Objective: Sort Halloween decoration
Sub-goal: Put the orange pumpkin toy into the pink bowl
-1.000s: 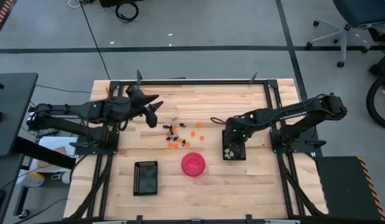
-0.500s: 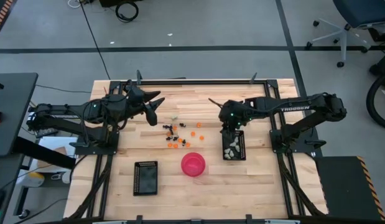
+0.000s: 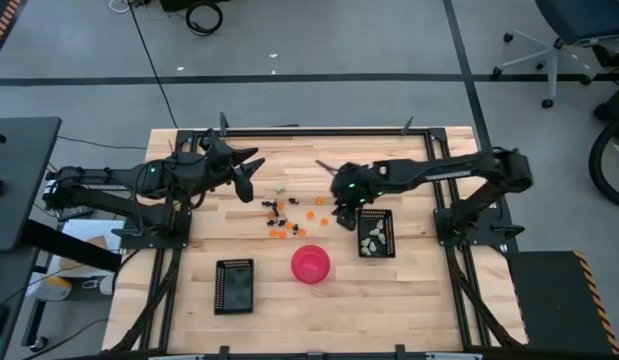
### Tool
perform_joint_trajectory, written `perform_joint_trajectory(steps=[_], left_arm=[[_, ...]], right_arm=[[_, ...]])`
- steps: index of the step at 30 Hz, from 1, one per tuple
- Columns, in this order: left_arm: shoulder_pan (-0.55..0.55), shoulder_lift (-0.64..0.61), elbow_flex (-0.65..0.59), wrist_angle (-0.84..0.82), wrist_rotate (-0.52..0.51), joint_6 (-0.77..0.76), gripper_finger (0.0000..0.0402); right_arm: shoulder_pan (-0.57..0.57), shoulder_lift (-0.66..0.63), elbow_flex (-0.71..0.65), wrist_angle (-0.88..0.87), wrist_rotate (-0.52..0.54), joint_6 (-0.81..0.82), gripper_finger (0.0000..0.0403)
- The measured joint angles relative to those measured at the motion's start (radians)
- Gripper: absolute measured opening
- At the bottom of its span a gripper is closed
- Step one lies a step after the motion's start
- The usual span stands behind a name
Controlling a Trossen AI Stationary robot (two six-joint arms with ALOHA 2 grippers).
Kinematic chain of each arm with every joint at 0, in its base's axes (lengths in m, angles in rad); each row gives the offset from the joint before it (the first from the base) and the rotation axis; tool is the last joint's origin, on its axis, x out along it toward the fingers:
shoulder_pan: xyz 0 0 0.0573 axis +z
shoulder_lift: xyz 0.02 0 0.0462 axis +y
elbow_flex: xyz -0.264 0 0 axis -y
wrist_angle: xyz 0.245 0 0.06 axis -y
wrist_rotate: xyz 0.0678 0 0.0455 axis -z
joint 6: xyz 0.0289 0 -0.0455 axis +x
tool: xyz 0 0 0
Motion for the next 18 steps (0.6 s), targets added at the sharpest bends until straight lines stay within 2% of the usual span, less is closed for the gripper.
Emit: perform_joint_trajectory(steps=[5,11,18], left_arm=[[0.0,0.001,0.0,-0.004,0.0,-0.017,0.0149],[0.0,0.002,0.0,-0.05,0.001,-0.072,0.0149],[0.0,0.002,0.0,-0.125,0.001,-0.158,0.0149]], right_arm=[[0.007,0.159,0.118,-0.002,0.05,-0.079,0.0176],[0.002,0.289,0.233,0.004,0.057,-0.201,0.0176],[-0.025,0.394,0.277,0.005,0.049,-0.317,0.018]])
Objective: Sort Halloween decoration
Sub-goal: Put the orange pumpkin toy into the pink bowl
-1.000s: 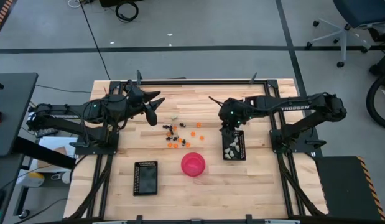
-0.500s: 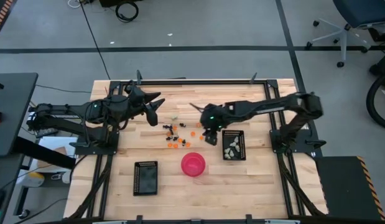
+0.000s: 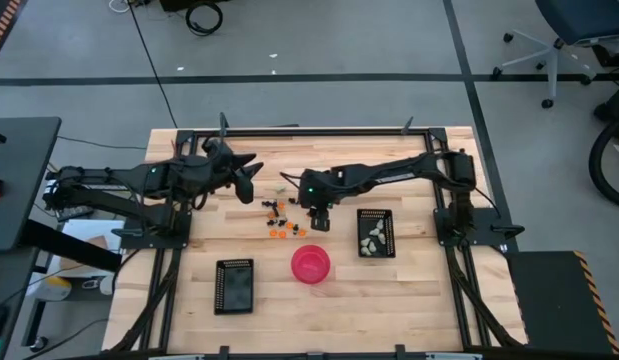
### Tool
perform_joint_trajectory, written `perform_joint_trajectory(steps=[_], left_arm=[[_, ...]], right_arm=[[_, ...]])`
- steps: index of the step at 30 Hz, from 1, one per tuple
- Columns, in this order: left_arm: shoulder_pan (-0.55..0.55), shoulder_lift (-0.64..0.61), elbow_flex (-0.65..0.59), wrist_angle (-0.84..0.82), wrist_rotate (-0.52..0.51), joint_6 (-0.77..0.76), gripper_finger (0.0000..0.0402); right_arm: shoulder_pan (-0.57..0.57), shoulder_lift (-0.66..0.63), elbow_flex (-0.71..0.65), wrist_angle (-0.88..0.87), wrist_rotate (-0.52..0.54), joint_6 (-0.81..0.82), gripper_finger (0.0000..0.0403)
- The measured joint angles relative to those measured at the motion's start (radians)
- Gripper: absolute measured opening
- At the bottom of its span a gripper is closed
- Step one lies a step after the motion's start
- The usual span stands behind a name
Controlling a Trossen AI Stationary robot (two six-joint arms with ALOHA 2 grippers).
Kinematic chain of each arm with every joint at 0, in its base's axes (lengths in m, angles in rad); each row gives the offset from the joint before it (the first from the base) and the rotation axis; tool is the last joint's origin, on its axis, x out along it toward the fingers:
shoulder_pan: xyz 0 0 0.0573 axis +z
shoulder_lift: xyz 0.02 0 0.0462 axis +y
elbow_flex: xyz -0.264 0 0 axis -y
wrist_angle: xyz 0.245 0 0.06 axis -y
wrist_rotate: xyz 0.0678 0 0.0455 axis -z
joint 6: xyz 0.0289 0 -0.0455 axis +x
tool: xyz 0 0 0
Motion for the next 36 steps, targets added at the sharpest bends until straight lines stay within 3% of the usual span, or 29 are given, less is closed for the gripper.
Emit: perform_joint_trajectory(steps=[8,17,29,36], left_arm=[[0.0,0.0,0.0,-0.043,0.0,-0.036,0.0149],[0.006,0.0,0.0,-0.047,0.0,-0.036,0.0149],[0.006,0.0,0.0,-0.054,0.0,-0.035,0.0149],[0.006,0.0,0.0,-0.054,0.0,-0.034,0.0149]], right_arm=[[-0.004,0.085,-0.003,0.017,-0.029,-0.106,0.0185],[-0.004,0.122,-0.008,0.061,-0.059,-0.104,0.0181],[-0.005,0.12,-0.025,0.067,-0.078,-0.081,0.0093],[-0.004,0.116,0.003,0.011,-0.076,-0.081,0.0098]])
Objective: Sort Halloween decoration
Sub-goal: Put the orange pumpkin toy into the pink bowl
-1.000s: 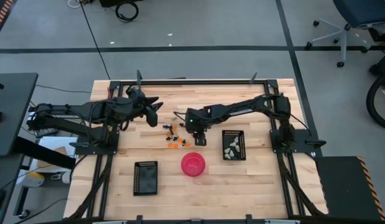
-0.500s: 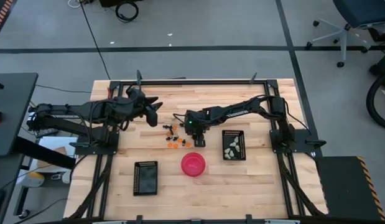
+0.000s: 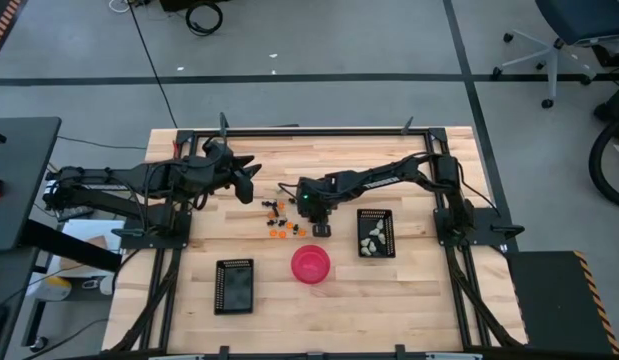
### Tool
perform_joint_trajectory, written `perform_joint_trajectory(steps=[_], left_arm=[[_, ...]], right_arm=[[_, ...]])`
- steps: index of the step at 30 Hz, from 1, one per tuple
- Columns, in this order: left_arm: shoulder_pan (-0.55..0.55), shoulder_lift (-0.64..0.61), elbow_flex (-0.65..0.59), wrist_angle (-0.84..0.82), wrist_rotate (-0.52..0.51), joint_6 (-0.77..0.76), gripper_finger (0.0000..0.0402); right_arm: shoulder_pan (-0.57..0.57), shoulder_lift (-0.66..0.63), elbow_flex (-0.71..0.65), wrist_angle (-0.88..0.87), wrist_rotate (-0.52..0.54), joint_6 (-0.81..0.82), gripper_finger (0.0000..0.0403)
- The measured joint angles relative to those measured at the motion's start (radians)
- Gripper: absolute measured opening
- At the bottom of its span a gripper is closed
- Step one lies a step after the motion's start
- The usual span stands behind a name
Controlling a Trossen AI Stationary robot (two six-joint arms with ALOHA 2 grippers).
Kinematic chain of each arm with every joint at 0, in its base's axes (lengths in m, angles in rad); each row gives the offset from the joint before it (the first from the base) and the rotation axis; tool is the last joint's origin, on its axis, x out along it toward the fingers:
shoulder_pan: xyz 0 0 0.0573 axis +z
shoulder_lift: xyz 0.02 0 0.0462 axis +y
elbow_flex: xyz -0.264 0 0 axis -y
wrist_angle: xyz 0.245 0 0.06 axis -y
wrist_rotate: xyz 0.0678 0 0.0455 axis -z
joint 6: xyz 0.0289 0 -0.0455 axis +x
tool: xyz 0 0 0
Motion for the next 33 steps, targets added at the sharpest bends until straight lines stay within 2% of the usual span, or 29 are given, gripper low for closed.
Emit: perform_joint_trajectory(steps=[6,9,14,17,21,24,28,33], left_arm=[[0.0,0.0,0.0,-0.001,0.0,0.0,0.0149],[0.0,0.0,0.0,-0.013,0.0,0.018,0.0149],[0.0,0.0,0.0,-0.057,0.0,0.053,0.0149],[0.0,0.0,0.0,-0.108,0.0,0.068,0.0149],[0.0,0.0,0.0,-0.171,0.0,0.069,0.0149],[-0.002,0.0,0.0,-0.211,0.011,0.07,0.0149],[-0.002,0.0,0.0,-0.256,0.096,0.109,0.0149],[-0.026,0.0,-0.022,-0.244,0.239,0.266,0.0149]], right_arm=[[0.001,-0.041,0.072,-0.117,-0.017,-0.005,0.01],[0.005,-0.056,0.113,-0.198,-0.075,0.004,0.0101],[0.052,-0.09,0.161,-0.287,-0.231,0.019,0.0102],[0.113,-0.091,0.165,-0.296,-0.264,0.034,0.0102],[0.203,-0.091,0.167,-0.272,-0.252,0.025,0.0103],[0.256,-0.091,0.156,-0.216,-0.197,0.027,0.0103],[0.293,-0.09,0.156,-0.165,-0.136,0.059,0.0104],[0.289,-0.09,0.156,-0.122,-0.126,0.103,0.0133]])
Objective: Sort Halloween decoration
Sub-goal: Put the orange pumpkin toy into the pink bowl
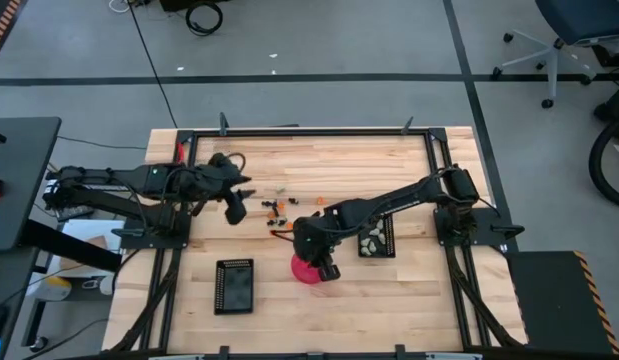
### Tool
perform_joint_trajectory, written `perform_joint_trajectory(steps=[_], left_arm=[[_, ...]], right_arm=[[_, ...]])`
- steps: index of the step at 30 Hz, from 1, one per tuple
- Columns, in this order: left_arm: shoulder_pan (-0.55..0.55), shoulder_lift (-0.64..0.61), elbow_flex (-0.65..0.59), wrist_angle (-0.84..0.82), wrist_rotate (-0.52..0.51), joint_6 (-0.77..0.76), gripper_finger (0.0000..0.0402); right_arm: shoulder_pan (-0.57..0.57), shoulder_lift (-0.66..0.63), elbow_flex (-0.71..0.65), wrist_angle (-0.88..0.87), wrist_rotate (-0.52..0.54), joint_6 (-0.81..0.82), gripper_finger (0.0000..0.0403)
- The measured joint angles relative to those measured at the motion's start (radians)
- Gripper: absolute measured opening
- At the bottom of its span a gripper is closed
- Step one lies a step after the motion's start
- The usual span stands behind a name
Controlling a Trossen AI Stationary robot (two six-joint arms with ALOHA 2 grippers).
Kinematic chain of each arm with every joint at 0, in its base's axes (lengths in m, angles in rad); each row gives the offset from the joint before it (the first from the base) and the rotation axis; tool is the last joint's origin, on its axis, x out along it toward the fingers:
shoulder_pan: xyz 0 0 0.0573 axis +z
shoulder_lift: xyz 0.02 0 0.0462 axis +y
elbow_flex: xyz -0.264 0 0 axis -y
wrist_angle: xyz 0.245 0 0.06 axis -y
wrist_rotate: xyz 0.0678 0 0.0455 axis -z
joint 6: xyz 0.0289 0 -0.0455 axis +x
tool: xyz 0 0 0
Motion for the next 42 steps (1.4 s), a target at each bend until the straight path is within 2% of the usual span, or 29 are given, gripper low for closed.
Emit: perform_joint_trajectory(steps=[5,8,11,18,23,32,37,42], left_arm=[[-0.079,0.0,-0.006,0.109,0.021,0.18,0.0149],[-0.106,0.0,-0.006,0.186,0.02,0.221,0.0149],[-0.106,0.0,-0.006,0.215,0.019,0.203,0.0149],[-0.106,0.0,-0.006,0.215,-0.026,0.111,0.0149],[-0.106,0.0,-0.006,0.218,-0.08,0.044,0.0149],[-0.106,0.0,-0.006,0.227,-0.118,-0.029,0.0149],[-0.092,0.0,-0.006,0.231,-0.153,-0.064,0.0149],[-0.06,0.0,-0.006,0.254,-0.162,-0.067,0.0149]], right_arm=[[-0.015,0.0,0.0,-0.002,0.001,0.046,0.0175],[-0.02,-0.001,0.0,-0.014,0.0,0.09,0.0188],[-0.026,-0.021,0.0,-0.093,0.031,0.142,0.019],[-0.064,-0.115,-0.006,-0.216,0.169,0.109,0.0177],[-0.134,-0.147,-0.108,-0.216,0.182,0.109,0.0177],[-0.237,-0.147,-0.269,-0.031,0.182,0.05,0.02],[-0.249,-0.147,-0.31,0.065,0.182,-0.081,0.0206],[-0.25,-0.147,-0.365,0.186,0.188,-0.114,0.0204]])
